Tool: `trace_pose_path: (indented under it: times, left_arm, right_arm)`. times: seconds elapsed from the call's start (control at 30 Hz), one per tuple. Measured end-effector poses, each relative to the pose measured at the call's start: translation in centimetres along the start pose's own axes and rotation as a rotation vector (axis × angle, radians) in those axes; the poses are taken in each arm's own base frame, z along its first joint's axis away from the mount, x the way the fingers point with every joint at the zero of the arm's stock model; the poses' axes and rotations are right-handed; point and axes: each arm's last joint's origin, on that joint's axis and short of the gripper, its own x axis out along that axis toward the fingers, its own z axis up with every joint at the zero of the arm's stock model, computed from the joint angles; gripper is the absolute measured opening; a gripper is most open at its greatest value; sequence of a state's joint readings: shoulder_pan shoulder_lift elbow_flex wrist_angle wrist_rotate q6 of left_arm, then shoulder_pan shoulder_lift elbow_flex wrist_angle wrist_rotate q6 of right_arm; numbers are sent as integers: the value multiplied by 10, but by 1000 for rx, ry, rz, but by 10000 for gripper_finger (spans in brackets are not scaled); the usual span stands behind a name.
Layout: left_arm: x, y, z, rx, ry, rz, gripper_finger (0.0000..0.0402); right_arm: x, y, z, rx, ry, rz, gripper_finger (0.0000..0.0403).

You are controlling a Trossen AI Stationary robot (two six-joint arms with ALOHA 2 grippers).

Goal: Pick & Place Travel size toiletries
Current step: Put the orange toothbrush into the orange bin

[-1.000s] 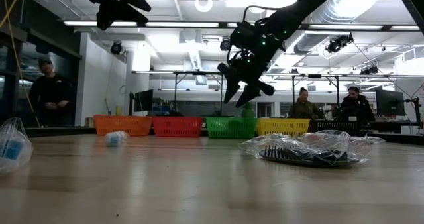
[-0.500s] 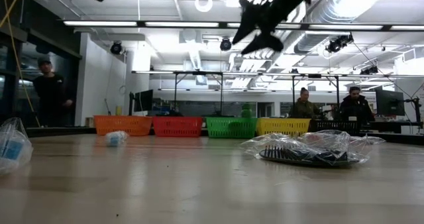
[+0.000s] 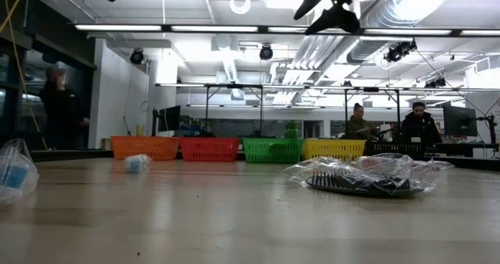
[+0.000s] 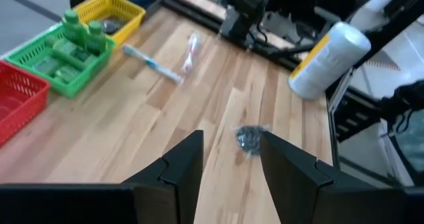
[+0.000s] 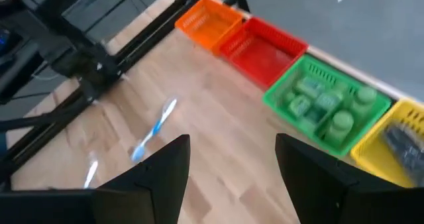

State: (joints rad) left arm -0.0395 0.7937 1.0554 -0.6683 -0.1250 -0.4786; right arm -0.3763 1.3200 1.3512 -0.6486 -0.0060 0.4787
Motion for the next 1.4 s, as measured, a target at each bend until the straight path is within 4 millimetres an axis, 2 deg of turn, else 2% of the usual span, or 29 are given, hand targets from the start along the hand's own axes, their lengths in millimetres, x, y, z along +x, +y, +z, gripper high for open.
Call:
trace_pose_path:
  times: [0.5,0.8,0.93,1.1,1.27,1.4]
  left_arm:
    - [-4,0,-3,30,30,-33,149]
    - [-4,3,-8,36,85,-8,149]
    - [-4,4,-9,43,99,-4,149]
    - [-5,7,-14,37,148,39,149]
    - [-5,8,-15,45,155,62,149]
    - [-5,8,-15,21,153,64,149]
  right_arm:
    - [-11,14,-32,56,232,-14,217]
    - [-16,15,-47,250,395,-47,217]
    - [-19,13,-54,203,432,-121,217]
    - [-23,2,-71,211,508,-341,217]
    - [-13,-13,-95,332,595,-479,217]
    - [1,-22,-114,343,666,-514,217]
